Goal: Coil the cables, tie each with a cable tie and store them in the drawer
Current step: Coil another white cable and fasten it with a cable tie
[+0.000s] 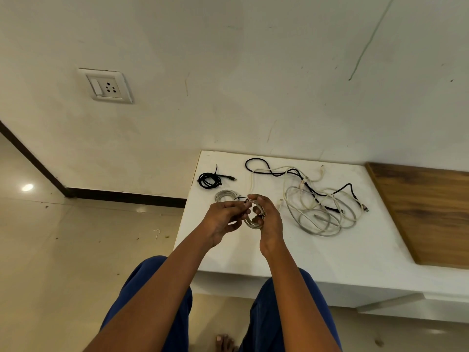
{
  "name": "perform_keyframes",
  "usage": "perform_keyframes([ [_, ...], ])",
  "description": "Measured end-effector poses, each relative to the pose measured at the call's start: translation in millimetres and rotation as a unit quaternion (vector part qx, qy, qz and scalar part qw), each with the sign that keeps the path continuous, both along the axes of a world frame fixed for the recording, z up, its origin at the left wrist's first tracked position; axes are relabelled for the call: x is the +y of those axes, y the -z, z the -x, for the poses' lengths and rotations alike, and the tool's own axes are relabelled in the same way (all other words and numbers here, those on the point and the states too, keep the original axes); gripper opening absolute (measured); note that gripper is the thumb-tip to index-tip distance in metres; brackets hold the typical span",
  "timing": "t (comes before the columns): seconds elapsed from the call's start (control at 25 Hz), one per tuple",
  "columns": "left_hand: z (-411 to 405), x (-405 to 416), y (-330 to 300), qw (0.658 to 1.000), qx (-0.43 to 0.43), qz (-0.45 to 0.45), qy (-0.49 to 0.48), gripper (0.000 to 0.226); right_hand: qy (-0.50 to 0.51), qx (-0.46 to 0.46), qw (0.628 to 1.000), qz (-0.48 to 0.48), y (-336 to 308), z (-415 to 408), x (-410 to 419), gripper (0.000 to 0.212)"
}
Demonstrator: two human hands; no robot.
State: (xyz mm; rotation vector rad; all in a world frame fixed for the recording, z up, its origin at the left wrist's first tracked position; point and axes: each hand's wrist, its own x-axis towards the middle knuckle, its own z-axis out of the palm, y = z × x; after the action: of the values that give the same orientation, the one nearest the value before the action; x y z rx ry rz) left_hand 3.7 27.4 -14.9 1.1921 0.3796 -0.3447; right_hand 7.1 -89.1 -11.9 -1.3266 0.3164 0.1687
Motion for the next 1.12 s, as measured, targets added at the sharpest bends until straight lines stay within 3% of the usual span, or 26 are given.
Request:
perform_keyframes([
  [0.2, 2, -1, -1, 0.999, 0.015, -0.021, -0.018, 0.006, -0.007, -0.017, 0.999, 0.033, 3, 0, 2, 0.027],
  [0.44, 3, -4, -3, 0.999, 0.004, -0.043, -0.023, 0.014, 0.045, 0.045, 0.998, -0.019, 4, -3, 5, 0.021],
  [0.6, 3, -7, -7, 0.997, 0.006, -0.066, -0.045, 0.009, 0.073, 0.044, 0.993, -0.084, 5, -5, 3, 0.028],
  [0.88, 7, -23, -5, 0.943, -0.073, -0.290, -0.147, 0.023, 0.086, 0.043, 0.984, -0.150, 7, -2, 9, 0.010],
  [1.0, 8, -29, -6, 0.935, -0.090, -0.295, -0.175, 0.027, 0.087, 0.029, 0.981, -0.169, 7, -2, 11, 0.009],
  [1.12, 6, -31, -6, 0.945, -0.054, -0.252, -0.202, 0.025, 0.063, 0.003, 0.985, -0.163, 8, 0, 11, 0.012],
])
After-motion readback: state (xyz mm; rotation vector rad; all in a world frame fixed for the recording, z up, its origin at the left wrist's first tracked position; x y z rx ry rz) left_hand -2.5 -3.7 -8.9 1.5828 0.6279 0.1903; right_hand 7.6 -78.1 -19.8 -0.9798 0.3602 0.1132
